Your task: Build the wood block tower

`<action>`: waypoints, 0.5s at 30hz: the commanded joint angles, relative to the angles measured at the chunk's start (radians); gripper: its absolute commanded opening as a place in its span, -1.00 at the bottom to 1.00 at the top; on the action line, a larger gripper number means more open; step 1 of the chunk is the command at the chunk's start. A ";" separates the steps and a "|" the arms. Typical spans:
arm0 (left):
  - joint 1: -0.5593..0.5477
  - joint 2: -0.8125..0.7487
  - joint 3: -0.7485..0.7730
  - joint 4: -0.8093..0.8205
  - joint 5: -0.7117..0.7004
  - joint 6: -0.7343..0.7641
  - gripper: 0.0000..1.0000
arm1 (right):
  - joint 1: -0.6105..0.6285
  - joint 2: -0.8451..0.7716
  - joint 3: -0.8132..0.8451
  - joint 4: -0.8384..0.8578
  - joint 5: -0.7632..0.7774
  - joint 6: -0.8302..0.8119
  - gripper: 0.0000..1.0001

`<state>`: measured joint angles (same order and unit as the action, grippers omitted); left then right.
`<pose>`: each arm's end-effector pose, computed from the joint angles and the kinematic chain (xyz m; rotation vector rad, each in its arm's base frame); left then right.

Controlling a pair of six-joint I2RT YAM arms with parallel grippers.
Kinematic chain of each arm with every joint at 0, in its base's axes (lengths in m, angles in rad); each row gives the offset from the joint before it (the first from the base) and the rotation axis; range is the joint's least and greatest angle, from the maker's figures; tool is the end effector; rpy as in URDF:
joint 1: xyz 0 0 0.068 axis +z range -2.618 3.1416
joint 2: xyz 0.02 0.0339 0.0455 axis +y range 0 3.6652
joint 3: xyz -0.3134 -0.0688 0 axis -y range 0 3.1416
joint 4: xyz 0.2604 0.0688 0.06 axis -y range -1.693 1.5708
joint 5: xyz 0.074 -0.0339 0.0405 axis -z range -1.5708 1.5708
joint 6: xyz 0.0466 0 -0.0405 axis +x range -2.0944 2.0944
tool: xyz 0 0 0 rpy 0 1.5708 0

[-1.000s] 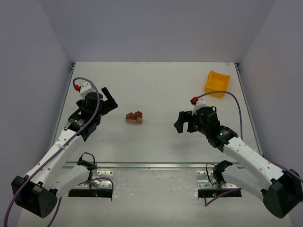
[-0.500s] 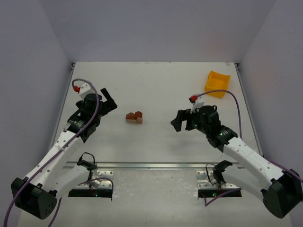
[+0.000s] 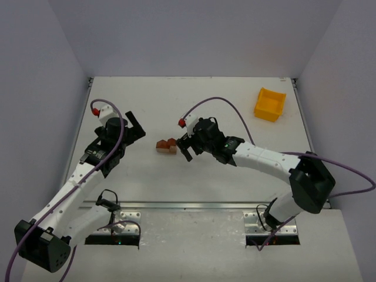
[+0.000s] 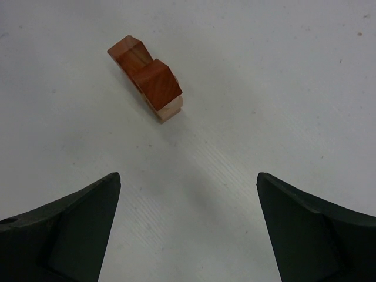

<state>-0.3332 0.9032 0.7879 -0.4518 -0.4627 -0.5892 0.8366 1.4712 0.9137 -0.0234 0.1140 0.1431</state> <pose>0.1855 -0.0422 0.3271 -0.5260 2.0051 -0.0683 0.2332 0.2504 0.2725 -0.6777 2.0732 0.4439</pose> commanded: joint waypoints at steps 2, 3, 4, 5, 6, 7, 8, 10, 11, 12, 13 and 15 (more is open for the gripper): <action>-0.001 0.005 0.004 0.032 -0.039 -0.011 1.00 | 0.015 0.138 0.131 0.030 0.002 -0.210 0.97; -0.003 0.006 0.004 0.032 -0.042 -0.012 1.00 | 0.016 0.138 0.141 0.028 -0.005 -0.224 0.97; -0.001 0.008 0.004 0.032 -0.048 -0.012 1.00 | 0.016 0.169 0.163 0.032 -0.008 -0.237 0.97; -0.001 0.009 0.002 0.032 -0.051 -0.014 1.00 | 0.016 0.195 0.173 0.035 -0.017 -0.247 0.97; -0.001 0.011 0.003 0.032 -0.055 -0.012 1.00 | 0.016 0.205 0.184 0.042 -0.026 -0.252 0.97; -0.001 0.012 0.004 0.032 -0.058 -0.012 1.00 | 0.016 0.218 0.193 0.048 -0.034 -0.254 0.97; -0.001 0.014 0.004 0.033 -0.060 -0.012 1.00 | 0.016 0.232 0.203 0.054 -0.042 -0.255 0.97; -0.001 0.018 0.004 0.033 -0.064 -0.013 1.00 | 0.016 0.251 0.225 0.055 -0.055 -0.256 0.97; -0.001 0.020 0.004 0.033 -0.065 -0.012 1.00 | 0.016 0.262 0.243 0.054 -0.058 -0.253 0.97; -0.001 0.022 0.004 0.033 -0.066 -0.013 1.00 | 0.017 0.275 0.253 0.056 -0.060 -0.251 0.97; -0.001 0.024 0.004 0.033 -0.068 -0.014 1.00 | 0.018 0.289 0.261 0.058 -0.062 -0.251 0.97; -0.001 0.028 0.004 0.035 -0.068 -0.012 1.00 | 0.018 0.302 0.276 0.070 -0.053 -0.249 0.97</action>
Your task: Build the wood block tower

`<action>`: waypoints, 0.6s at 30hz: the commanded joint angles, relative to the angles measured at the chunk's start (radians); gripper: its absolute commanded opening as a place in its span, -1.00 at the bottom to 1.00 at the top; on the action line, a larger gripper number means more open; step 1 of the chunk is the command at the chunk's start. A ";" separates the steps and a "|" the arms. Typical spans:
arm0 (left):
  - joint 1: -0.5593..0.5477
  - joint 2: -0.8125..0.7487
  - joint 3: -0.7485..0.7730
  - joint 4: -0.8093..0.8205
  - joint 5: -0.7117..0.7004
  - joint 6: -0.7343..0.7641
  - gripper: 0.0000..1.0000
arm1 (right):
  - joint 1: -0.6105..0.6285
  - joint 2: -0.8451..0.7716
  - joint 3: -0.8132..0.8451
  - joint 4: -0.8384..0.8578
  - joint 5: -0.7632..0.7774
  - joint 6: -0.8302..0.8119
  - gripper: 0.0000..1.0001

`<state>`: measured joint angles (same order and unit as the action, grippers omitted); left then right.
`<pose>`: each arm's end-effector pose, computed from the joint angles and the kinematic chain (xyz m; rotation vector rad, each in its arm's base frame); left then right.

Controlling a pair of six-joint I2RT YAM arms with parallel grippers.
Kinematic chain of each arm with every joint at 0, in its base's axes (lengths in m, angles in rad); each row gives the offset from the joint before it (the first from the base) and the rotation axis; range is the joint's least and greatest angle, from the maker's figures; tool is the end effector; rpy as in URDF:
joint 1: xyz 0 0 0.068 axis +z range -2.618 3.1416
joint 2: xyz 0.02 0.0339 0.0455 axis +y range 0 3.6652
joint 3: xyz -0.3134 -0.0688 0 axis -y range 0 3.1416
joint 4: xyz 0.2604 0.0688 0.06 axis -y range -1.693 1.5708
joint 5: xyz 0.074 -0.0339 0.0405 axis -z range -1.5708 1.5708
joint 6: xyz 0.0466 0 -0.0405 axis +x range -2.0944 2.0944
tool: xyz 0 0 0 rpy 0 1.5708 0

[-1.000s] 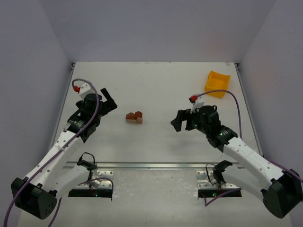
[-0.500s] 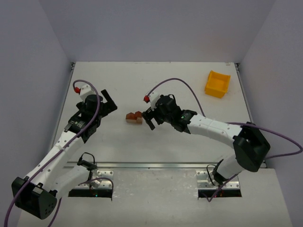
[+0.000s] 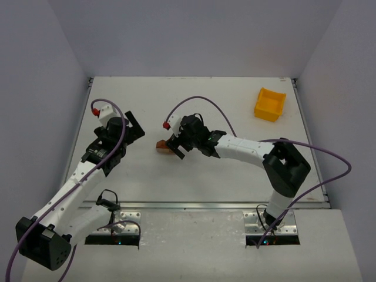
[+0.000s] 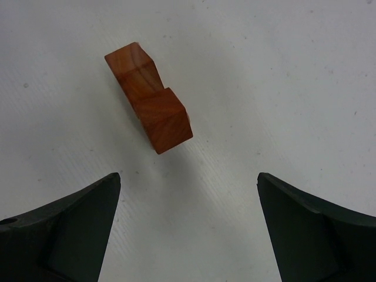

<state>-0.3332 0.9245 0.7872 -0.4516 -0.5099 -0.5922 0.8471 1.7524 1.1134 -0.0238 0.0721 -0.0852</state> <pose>0.1896 -0.0416 0.3238 -0.5499 2.0028 -0.0111 0.2782 0.3098 0.2405 -0.9769 2.0298 0.3332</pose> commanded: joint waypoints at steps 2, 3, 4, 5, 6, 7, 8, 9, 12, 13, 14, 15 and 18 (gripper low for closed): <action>-0.001 0.011 0.004 0.036 -0.021 -0.009 1.00 | 0.007 0.042 0.095 0.074 -0.004 -0.022 0.97; -0.001 0.013 0.004 0.037 -0.021 -0.009 1.00 | 0.008 0.051 0.104 0.074 -0.002 -0.023 0.97; -0.001 0.015 0.005 0.038 -0.021 -0.009 1.00 | 0.009 0.059 0.111 0.073 0.000 -0.024 0.97; -0.001 0.016 0.006 0.039 -0.019 -0.008 1.00 | 0.007 0.067 0.115 0.071 0.000 -0.024 0.97; -0.001 0.018 0.007 0.039 -0.018 -0.006 1.00 | 0.007 0.073 0.121 0.071 0.002 -0.024 0.97; -0.001 0.019 0.007 0.038 -0.018 -0.006 1.00 | 0.007 0.076 0.124 0.073 0.004 -0.024 0.97; -0.001 0.019 0.007 0.037 -0.018 -0.006 1.00 | 0.007 0.079 0.126 0.074 0.006 -0.024 0.97; -0.001 0.017 0.007 0.036 -0.016 -0.006 1.00 | 0.007 0.081 0.128 0.074 0.006 -0.025 0.97; -0.001 0.011 0.005 0.036 -0.015 -0.004 1.00 | 0.007 0.084 0.130 0.073 0.003 -0.028 0.97; -0.001 0.009 0.005 0.036 -0.015 -0.004 1.00 | 0.007 0.084 0.131 0.073 0.004 -0.028 0.97; -0.001 0.007 0.006 0.036 -0.015 -0.004 1.00 | 0.007 0.084 0.131 0.073 0.006 -0.029 0.97; -0.001 0.005 0.006 0.036 -0.016 -0.004 1.00 | 0.007 0.085 0.132 0.073 0.009 -0.030 0.97; -0.001 0.005 0.004 0.037 -0.015 -0.004 1.00 | 0.007 0.091 0.137 0.074 0.022 -0.030 0.97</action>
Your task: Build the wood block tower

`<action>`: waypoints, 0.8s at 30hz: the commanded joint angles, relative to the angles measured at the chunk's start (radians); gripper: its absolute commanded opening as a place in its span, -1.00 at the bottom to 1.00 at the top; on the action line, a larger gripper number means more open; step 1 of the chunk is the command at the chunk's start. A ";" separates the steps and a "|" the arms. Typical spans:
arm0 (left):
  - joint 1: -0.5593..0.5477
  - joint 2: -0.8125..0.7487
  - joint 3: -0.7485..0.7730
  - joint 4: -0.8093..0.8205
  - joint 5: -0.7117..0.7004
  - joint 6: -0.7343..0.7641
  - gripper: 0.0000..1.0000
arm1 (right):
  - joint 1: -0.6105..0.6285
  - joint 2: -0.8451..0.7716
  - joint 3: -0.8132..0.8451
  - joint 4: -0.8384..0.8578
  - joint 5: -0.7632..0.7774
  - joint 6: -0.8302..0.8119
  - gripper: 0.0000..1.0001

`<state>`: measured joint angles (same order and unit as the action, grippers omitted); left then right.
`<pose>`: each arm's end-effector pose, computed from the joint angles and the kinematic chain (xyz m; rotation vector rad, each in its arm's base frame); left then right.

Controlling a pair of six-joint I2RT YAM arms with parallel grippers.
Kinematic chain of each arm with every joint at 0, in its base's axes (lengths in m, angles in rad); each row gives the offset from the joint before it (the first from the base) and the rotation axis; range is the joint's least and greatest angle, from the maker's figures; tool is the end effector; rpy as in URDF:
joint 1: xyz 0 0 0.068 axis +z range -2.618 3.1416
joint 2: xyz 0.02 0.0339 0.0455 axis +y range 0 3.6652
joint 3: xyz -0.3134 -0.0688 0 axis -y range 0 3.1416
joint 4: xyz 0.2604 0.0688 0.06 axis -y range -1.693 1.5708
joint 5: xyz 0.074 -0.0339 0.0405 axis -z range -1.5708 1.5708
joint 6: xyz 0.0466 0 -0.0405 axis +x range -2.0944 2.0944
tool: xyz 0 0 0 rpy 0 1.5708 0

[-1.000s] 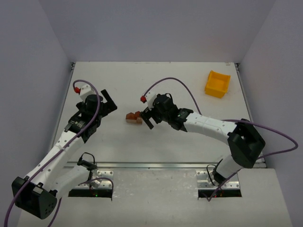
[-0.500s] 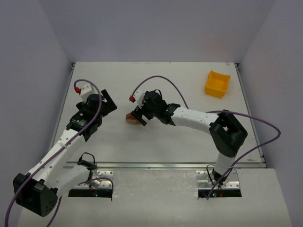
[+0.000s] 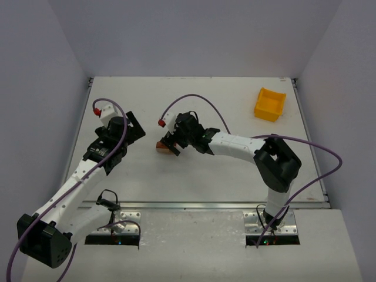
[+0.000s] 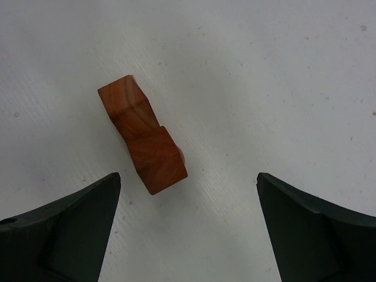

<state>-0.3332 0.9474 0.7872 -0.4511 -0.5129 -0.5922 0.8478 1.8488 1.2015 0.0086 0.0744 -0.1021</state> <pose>0.1941 -0.0430 0.3199 -0.5488 2.0213 0.0050 0.2981 0.3326 0.2339 -0.9814 1.9997 0.3309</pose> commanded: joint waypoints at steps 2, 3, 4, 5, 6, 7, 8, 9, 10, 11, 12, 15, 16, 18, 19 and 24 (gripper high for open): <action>-0.001 -0.016 0.005 0.037 -0.011 -0.003 1.00 | 0.007 -0.005 0.050 0.039 0.021 -0.013 0.97; -0.001 -0.012 0.006 0.038 -0.007 -0.002 1.00 | 0.007 -0.002 0.052 0.038 0.026 -0.012 0.97; -0.001 -0.010 0.007 0.038 -0.003 -0.001 1.00 | 0.007 0.000 0.053 0.037 0.029 -0.011 0.97; -0.001 -0.009 0.009 0.038 0.000 -0.001 1.00 | 0.007 0.000 0.053 0.037 0.031 -0.011 0.97; -0.001 -0.007 0.010 0.038 0.003 0.001 1.00 | 0.007 0.001 0.054 0.036 0.033 -0.011 0.97; -0.001 -0.006 0.011 0.038 0.005 0.002 1.00 | 0.007 0.000 0.055 0.034 0.033 -0.013 0.97; -0.001 -0.006 0.012 0.038 0.005 0.002 1.00 | 0.007 0.000 0.056 0.034 0.034 -0.010 0.97; -0.002 -0.008 0.012 0.038 0.006 0.002 1.00 | 0.007 -0.002 0.056 0.037 0.038 -0.010 0.97; -0.002 -0.012 0.011 0.038 0.008 0.002 1.00 | 0.007 -0.003 0.056 0.037 0.040 -0.012 0.97; -0.001 -0.013 0.011 0.038 0.008 0.002 1.00 | 0.007 -0.003 0.056 0.037 0.041 -0.013 0.97; -0.001 -0.017 0.010 0.038 0.007 0.003 1.00 | 0.007 -0.003 0.057 0.034 0.046 -0.015 0.97; -0.001 -0.023 0.009 0.039 0.007 0.003 1.00 | 0.007 0.000 0.064 0.019 0.058 -0.021 0.97; -0.001 -0.023 0.009 0.040 0.007 0.004 1.00 | 0.007 0.002 0.064 0.017 0.062 -0.024 0.97; -0.001 -0.021 0.009 0.041 0.007 0.005 1.00 | 0.007 0.003 0.063 0.019 0.072 -0.024 0.97; -0.001 -0.020 0.010 0.042 0.007 0.005 1.00 | 0.007 0.003 0.064 0.018 0.075 -0.024 0.97; -0.001 -0.018 0.009 0.042 0.011 0.008 1.00 | 0.007 0.008 0.072 0.015 0.085 -0.028 0.97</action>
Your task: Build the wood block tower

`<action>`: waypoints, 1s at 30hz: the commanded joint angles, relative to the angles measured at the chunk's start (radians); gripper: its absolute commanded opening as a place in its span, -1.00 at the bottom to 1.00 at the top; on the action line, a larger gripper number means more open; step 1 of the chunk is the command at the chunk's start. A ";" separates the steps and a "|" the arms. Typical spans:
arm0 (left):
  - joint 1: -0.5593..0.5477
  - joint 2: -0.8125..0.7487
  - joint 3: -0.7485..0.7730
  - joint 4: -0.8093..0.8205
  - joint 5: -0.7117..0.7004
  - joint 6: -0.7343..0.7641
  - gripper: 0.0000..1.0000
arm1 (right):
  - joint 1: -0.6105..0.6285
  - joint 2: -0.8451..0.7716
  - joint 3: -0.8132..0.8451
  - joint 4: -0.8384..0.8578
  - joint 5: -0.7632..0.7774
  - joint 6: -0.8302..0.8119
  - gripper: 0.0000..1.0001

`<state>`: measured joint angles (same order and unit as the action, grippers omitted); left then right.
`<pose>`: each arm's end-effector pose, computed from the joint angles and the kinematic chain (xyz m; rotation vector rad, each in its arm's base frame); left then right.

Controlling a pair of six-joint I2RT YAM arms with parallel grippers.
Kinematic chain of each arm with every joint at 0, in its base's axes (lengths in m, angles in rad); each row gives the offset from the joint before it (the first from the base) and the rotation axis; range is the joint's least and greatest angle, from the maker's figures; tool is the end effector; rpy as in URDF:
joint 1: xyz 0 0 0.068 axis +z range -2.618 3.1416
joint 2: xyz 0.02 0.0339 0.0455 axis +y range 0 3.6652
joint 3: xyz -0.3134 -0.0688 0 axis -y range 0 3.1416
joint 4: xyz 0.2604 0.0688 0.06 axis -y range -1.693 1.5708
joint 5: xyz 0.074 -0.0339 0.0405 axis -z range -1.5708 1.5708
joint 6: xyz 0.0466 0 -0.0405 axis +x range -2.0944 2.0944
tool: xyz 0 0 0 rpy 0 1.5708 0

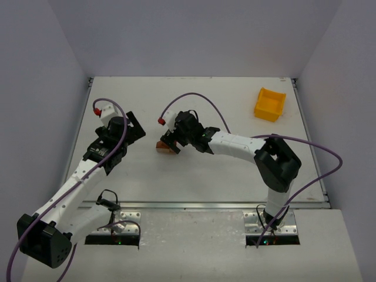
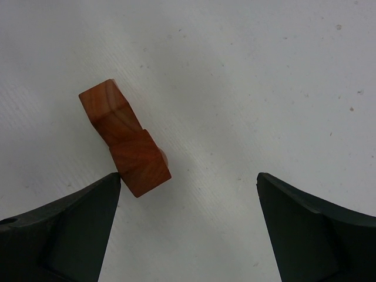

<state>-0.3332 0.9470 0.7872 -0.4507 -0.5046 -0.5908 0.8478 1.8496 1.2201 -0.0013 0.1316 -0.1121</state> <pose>0.1941 -0.0433 0.3199 -0.5436 2.0248 -0.0029 0.3017 0.3327 0.2391 -0.9535 1.9917 0.2674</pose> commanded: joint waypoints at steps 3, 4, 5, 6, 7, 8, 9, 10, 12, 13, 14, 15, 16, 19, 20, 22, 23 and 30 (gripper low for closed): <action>-0.001 -0.021 0.009 0.041 0.003 0.005 1.00 | 0.007 0.012 0.059 0.020 0.037 -0.020 0.97; -0.001 -0.022 0.009 0.042 0.003 0.006 1.00 | 0.007 0.012 0.057 0.022 0.037 -0.019 0.97; -0.001 -0.022 0.009 0.043 0.003 0.006 1.00 | 0.007 0.011 0.056 0.023 0.038 -0.018 0.97; -0.001 -0.022 0.009 0.043 0.003 0.006 1.00 | 0.007 0.011 0.056 0.023 0.039 -0.018 0.97; -0.001 -0.022 0.009 0.043 0.004 0.006 1.00 | 0.007 0.010 0.056 0.024 0.039 -0.018 0.97; -0.001 -0.021 0.009 0.043 0.004 0.006 1.00 | 0.007 0.010 0.058 0.024 0.039 -0.018 0.97; -0.001 -0.022 0.009 0.043 0.004 0.008 1.00 | 0.007 0.010 0.056 0.023 0.039 -0.018 0.97; -0.001 -0.022 0.009 0.043 0.004 0.008 1.00 | 0.007 0.010 0.056 0.024 0.040 -0.018 0.97; -0.001 -0.023 0.009 0.043 0.007 0.008 1.00 | 0.007 0.005 0.056 0.018 0.040 -0.021 0.97; -0.001 -0.022 0.009 0.043 0.008 0.008 1.00 | 0.007 0.004 0.051 0.018 0.038 -0.021 0.97; -0.001 -0.023 0.007 0.044 0.009 0.008 1.00 | 0.007 -0.003 0.043 0.017 0.022 -0.022 0.97; -0.001 -0.023 0.006 0.044 0.010 0.008 1.00 | 0.007 -0.010 0.038 0.015 0.005 -0.023 0.97; -0.001 -0.023 0.007 0.046 0.012 0.008 1.00 | 0.007 -0.017 0.031 0.016 -0.014 -0.023 0.97; -0.001 -0.022 0.006 0.049 0.018 0.011 1.00 | 0.007 -0.042 0.012 0.017 -0.089 -0.028 0.97; -0.001 -0.022 0.006 0.050 0.020 0.012 1.00 | 0.007 -0.049 0.008 0.016 -0.117 -0.029 0.97; -0.001 -0.022 0.005 0.052 0.023 0.015 1.00 | 0.007 -0.064 0.002 0.012 -0.162 -0.027 0.97; -0.001 -0.022 0.005 0.053 0.024 0.015 1.00 | 0.007 -0.069 0.001 0.010 -0.171 -0.025 0.97; -0.001 -0.027 0.004 0.058 0.020 0.017 1.00 | 0.007 -0.148 -0.042 0.028 -0.144 -0.002 0.97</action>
<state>-0.3332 0.9469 0.7872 -0.4397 -0.4862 -0.5830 0.8478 1.8066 1.2053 -0.0161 -0.0050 -0.1275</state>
